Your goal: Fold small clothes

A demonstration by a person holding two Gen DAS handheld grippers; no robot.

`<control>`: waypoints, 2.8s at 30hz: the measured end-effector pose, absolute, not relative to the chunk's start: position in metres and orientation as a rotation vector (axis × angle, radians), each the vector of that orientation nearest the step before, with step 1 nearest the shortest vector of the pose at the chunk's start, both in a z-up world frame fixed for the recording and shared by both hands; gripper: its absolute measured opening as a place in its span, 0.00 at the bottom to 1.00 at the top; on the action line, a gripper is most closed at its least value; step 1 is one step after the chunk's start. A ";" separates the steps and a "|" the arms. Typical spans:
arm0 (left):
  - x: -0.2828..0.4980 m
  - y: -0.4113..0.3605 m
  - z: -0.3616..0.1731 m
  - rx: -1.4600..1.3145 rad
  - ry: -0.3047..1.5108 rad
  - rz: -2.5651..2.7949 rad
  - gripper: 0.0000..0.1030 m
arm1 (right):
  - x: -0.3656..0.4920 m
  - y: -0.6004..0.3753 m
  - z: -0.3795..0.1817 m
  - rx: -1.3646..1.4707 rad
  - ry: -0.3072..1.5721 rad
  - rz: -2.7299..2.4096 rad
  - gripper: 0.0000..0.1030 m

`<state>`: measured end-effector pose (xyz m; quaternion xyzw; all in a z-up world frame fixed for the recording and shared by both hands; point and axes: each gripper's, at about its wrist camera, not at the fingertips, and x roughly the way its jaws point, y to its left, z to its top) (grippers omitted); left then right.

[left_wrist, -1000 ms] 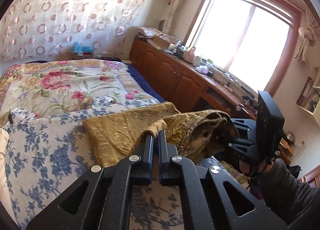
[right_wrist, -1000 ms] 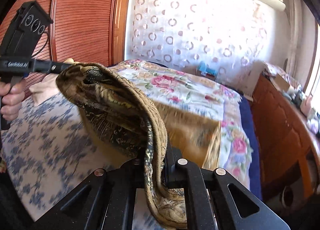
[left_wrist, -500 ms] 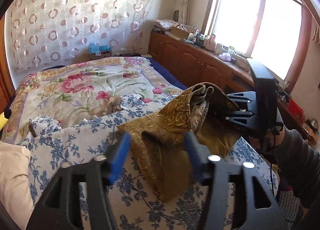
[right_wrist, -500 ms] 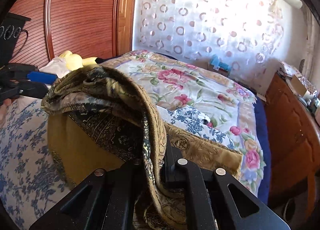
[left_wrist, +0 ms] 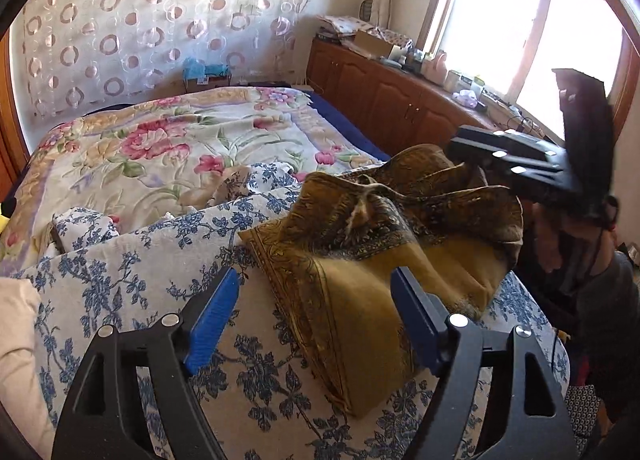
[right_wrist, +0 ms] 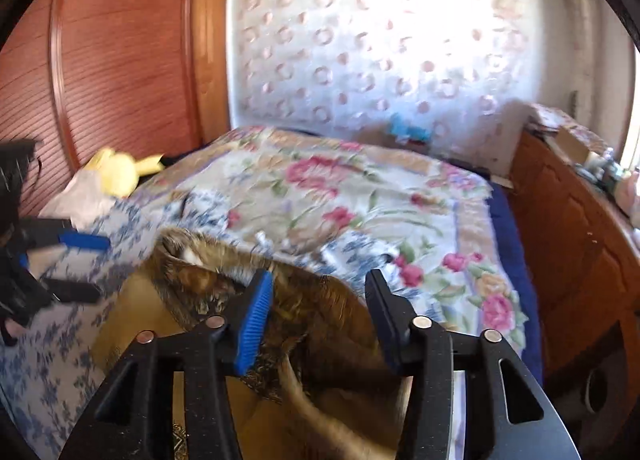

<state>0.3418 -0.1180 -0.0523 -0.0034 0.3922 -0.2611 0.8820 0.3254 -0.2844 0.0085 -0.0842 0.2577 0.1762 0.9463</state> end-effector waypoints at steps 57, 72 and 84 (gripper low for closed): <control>0.391 -0.118 -0.100 -0.213 0.959 -0.577 0.31 | 0.303 -0.393 0.002 0.171 0.824 0.173 0.70; 0.358 -0.124 -0.057 -0.167 0.829 -0.650 0.06 | 0.302 -0.405 0.005 0.165 0.810 0.296 0.11; 0.275 -0.036 0.014 -0.241 0.623 -0.635 0.06 | 0.273 -0.337 0.068 0.000 0.618 0.402 0.09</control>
